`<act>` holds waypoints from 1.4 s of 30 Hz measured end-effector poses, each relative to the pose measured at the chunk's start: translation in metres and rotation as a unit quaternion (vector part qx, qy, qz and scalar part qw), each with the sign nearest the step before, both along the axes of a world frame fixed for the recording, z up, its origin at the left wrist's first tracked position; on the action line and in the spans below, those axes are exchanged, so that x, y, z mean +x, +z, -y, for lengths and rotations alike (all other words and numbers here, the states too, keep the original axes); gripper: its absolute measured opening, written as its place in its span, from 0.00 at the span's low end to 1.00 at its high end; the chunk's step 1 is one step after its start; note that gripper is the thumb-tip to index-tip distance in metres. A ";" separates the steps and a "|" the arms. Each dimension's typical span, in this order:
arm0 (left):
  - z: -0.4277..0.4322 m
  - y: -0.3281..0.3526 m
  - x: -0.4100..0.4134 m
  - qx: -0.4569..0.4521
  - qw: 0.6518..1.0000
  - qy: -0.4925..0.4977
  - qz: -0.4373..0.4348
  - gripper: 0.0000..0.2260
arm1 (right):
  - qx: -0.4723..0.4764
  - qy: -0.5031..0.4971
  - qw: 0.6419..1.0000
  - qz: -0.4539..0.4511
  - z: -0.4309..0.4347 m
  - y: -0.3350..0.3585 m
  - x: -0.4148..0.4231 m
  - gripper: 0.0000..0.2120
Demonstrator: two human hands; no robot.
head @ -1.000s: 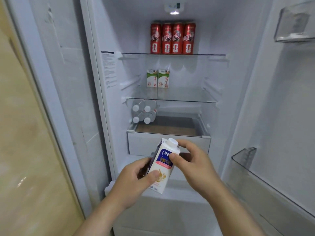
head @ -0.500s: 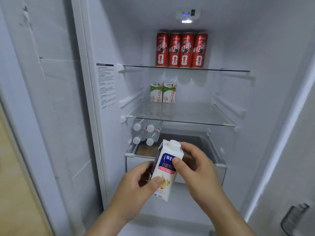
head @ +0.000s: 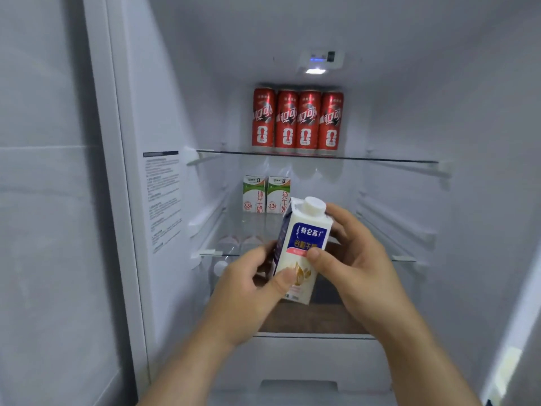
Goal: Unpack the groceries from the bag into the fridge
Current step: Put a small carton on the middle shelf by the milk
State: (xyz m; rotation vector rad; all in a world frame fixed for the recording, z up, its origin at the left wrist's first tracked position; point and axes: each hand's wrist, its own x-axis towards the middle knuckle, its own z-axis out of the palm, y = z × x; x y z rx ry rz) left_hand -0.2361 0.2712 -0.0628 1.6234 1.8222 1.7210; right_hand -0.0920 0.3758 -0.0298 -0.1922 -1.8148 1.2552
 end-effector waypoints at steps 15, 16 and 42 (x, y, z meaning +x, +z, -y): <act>-0.057 0.036 -0.059 -0.188 0.950 0.145 -0.203 0.17 | -0.001 -0.142 0.988 0.064 -0.072 0.031 -0.039 0.24; -0.060 0.033 -0.059 -0.200 0.949 0.144 -0.197 0.18 | 0.005 -0.147 0.986 0.074 -0.077 0.030 -0.042 0.24; -0.117 0.032 -0.084 -0.288 0.939 0.059 -0.181 0.23 | 0.033 -0.123 0.976 0.177 -0.212 0.034 -0.115 0.28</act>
